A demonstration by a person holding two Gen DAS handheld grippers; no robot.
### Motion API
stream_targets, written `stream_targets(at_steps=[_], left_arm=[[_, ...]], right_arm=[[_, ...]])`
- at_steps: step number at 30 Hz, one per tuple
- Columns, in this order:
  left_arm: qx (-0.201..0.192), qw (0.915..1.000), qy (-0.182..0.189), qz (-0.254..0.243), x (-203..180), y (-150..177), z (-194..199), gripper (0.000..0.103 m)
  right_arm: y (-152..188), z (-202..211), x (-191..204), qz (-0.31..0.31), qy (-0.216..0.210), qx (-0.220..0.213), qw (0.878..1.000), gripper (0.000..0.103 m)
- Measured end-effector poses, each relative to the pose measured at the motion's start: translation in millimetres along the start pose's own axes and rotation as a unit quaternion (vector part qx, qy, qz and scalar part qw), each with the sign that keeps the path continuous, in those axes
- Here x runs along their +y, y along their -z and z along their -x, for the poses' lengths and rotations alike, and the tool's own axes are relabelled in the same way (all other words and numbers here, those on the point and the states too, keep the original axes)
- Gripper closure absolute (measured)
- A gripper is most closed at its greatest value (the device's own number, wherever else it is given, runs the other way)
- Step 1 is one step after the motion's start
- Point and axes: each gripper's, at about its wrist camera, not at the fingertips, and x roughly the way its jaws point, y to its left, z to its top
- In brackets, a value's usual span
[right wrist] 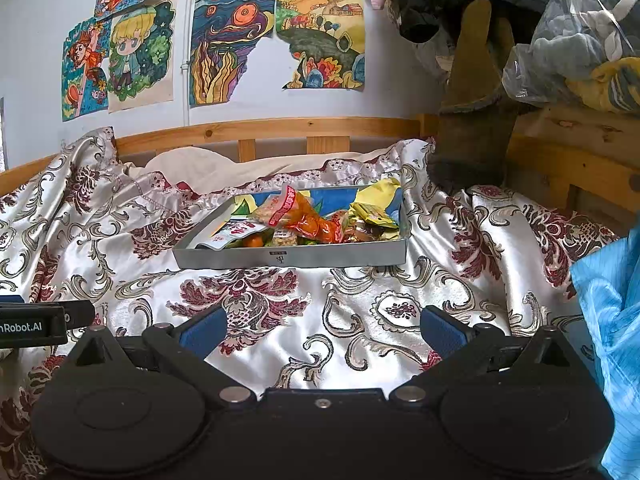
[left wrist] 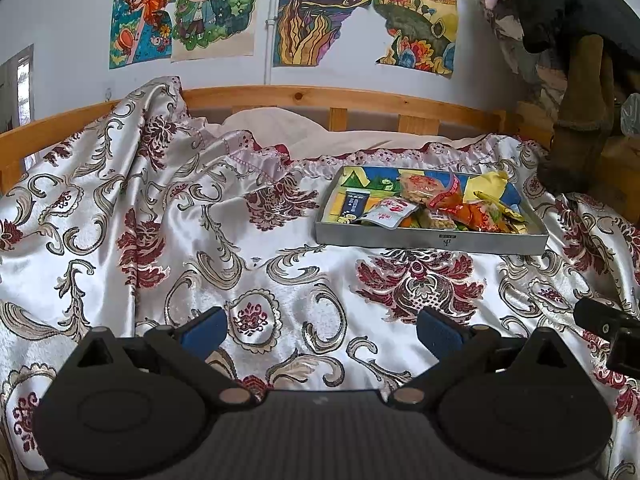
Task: Organize snacks
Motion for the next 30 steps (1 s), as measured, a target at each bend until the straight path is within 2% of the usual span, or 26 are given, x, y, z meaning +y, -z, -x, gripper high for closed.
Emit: stream_targets(at_steps=[30], left_arm=[[0.001, 1.0000, -0.005, -0.007, 0.8, 0.0, -0.3, 0.000]], right_arm=[[0.1, 0.1, 0.3, 0.000, 0.000, 0.001, 1.000, 0.001]])
